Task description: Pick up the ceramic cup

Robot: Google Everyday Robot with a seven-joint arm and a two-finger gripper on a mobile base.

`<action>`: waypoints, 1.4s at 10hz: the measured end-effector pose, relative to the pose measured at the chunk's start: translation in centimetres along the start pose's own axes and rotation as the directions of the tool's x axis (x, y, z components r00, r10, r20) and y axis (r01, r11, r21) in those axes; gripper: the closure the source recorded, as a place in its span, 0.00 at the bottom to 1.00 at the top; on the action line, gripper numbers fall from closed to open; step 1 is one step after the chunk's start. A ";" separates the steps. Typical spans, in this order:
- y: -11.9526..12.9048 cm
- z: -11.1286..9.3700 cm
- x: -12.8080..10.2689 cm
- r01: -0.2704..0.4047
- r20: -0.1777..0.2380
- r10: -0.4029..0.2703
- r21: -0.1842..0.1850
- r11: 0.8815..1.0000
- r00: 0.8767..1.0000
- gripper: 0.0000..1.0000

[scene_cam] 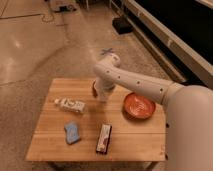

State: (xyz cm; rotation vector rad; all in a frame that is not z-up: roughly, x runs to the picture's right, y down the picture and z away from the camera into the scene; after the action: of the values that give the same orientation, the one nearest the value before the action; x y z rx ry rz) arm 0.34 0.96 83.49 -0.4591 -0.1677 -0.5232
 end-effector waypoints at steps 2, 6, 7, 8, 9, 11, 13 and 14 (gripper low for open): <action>-0.8 -2.4 0.1 0.011 -0.009 -0.011 0.034 0.999 1.000 1.00; -1.9 -4.8 0.2 0.028 -0.013 -0.028 0.044 0.999 1.000 1.00; -2.0 -5.2 0.4 0.029 -0.015 -0.028 0.047 0.998 0.999 1.00; -2.3 -5.7 0.4 0.034 -0.017 -0.033 0.051 0.998 0.999 1.00; -2.4 -5.9 0.3 0.036 -0.016 -0.036 0.051 0.998 0.999 1.00; -2.8 -6.1 0.0 0.047 -0.016 -0.046 0.055 0.997 0.999 1.00; -3.2 -7.2 0.2 0.061 -0.018 -0.060 0.062 0.996 0.998 1.00; -3.3 -7.2 0.1 0.067 -0.020 -0.066 0.063 0.996 0.998 1.00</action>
State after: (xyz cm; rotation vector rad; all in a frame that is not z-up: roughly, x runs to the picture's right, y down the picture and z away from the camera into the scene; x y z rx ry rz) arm -0.97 -5.00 78.37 -0.3879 -0.1827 -0.5851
